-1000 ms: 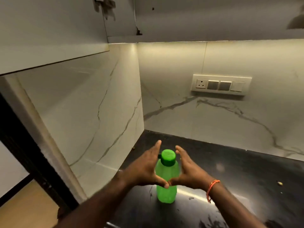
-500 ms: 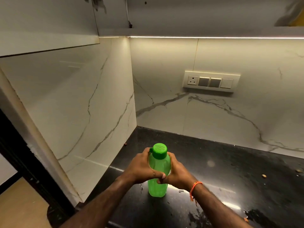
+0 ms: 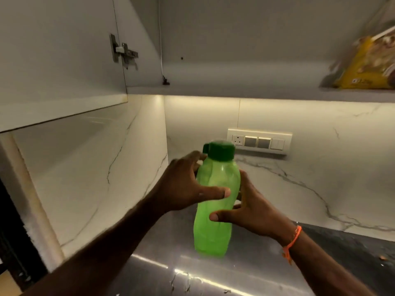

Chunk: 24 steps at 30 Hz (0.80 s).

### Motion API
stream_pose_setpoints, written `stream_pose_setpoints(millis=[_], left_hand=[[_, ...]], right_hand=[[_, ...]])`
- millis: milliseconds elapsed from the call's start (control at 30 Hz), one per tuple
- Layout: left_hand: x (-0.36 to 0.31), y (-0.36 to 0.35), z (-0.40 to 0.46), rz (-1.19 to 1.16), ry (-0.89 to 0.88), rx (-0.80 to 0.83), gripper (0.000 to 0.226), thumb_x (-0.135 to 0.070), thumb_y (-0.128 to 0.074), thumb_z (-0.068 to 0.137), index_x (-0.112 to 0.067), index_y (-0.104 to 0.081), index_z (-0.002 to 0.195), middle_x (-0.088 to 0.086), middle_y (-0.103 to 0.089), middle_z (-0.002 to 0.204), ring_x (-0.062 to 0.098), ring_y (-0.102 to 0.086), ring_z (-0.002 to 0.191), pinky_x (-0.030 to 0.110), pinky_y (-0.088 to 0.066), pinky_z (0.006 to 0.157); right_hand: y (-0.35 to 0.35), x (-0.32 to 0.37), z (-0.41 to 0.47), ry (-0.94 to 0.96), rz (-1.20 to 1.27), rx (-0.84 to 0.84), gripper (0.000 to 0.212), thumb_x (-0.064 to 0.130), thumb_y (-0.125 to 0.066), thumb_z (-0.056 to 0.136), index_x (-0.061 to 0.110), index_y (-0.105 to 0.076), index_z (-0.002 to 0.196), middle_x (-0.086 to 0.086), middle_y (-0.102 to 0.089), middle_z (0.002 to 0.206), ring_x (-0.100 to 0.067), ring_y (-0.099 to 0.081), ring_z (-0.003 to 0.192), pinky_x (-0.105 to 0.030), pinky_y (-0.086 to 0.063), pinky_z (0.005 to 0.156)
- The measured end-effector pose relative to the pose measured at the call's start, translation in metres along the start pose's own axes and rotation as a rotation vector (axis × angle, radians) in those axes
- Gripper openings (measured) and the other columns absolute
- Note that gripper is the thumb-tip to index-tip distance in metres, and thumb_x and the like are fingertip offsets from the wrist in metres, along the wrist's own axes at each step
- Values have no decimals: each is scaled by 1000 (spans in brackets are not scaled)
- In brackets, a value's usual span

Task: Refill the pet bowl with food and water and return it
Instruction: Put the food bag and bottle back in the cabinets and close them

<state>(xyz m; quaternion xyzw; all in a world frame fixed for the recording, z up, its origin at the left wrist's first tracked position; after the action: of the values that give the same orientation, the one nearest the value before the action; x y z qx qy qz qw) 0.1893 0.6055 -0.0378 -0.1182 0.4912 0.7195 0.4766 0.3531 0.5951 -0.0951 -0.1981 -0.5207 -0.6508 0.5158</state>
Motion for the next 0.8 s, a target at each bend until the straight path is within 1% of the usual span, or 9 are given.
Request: stream_pose_setpoints(millis=[100,200,300,400,433,567,633,700,800], left_hand=[[-54,29,31,-48,-41,-44,88,-70,-87,49,-31,-61,124,-12,-77,103,-1,-74,87,35,-64,81],[-105,56,61,-165,-79,-91,83,-62,-91,52,-26,-61,121,-6,-79,102,8,-77,87,39,-65,77],[-154,80,89,-264,-152,-131,74,-49,-92,65,-17,-60,124,3,-79,102,16,-79,85,38,-65,68],[-198,100,114,-271,-228,-175,65,-50,-83,76,-12,-60,123,5,-77,105,13,-78,85,35,-65,67],[-211,105,124,-267,-252,-190,60,-51,-80,80,-12,-61,121,4,-76,105,13,-78,86,35,-65,67],[-244,120,160,-322,-315,-264,52,-51,-75,88,-12,-64,121,2,-76,109,12,-78,87,36,-65,68],[-256,122,177,-323,-352,-271,50,-50,-72,92,-14,-66,128,-1,-76,112,11,-78,89,36,-66,70],[-262,121,194,-278,-367,-250,53,-51,-66,96,-19,-63,138,-6,-75,113,12,-78,90,36,-66,72],[-254,117,225,-207,-312,-230,59,-50,-61,99,-20,-50,149,-15,-67,101,15,-76,89,37,-66,72]], right_hand=[[45,61,14,113,-28,-77,107,45,-96,59,32,-37,147,17,-57,134,-3,-64,117,-33,-60,88],[88,119,25,188,-39,-138,101,37,-94,60,31,-40,146,18,-59,130,2,-64,111,-23,-59,84],[129,167,34,228,-9,-209,95,40,-91,58,34,-43,141,15,-63,125,0,-67,104,-28,-62,73],[162,208,48,272,-5,-199,72,35,-87,73,38,-48,133,11,-67,119,-6,-72,99,-35,-64,66],[172,220,54,278,-18,-192,65,34,-84,78,37,-49,133,11,-69,117,-7,-73,97,-35,-64,67],[213,251,84,269,-109,-213,62,42,-79,83,31,-51,138,4,-72,119,-13,-75,96,-36,-64,71],[231,258,102,264,-136,-239,58,42,-79,84,30,-53,134,4,-73,116,-13,-76,95,-35,-64,71],[245,258,123,253,-156,-260,57,41,-80,84,26,-55,133,3,-74,114,-14,-76,94,-36,-64,72],[260,245,161,217,-174,-276,56,38,-84,81,23,-58,128,2,-75,111,-16,-76,94,-40,-64,73]])
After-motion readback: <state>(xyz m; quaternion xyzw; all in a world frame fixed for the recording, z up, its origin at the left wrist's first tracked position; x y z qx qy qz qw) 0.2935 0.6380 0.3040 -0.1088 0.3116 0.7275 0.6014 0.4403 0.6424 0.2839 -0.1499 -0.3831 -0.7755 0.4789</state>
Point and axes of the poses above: each hand's wrist, its own z-axis towards the middle knuckle, its own y-axis out of the back of the hand, x = y × z, the point moved 8 cm from there along z, towards the middle knuckle
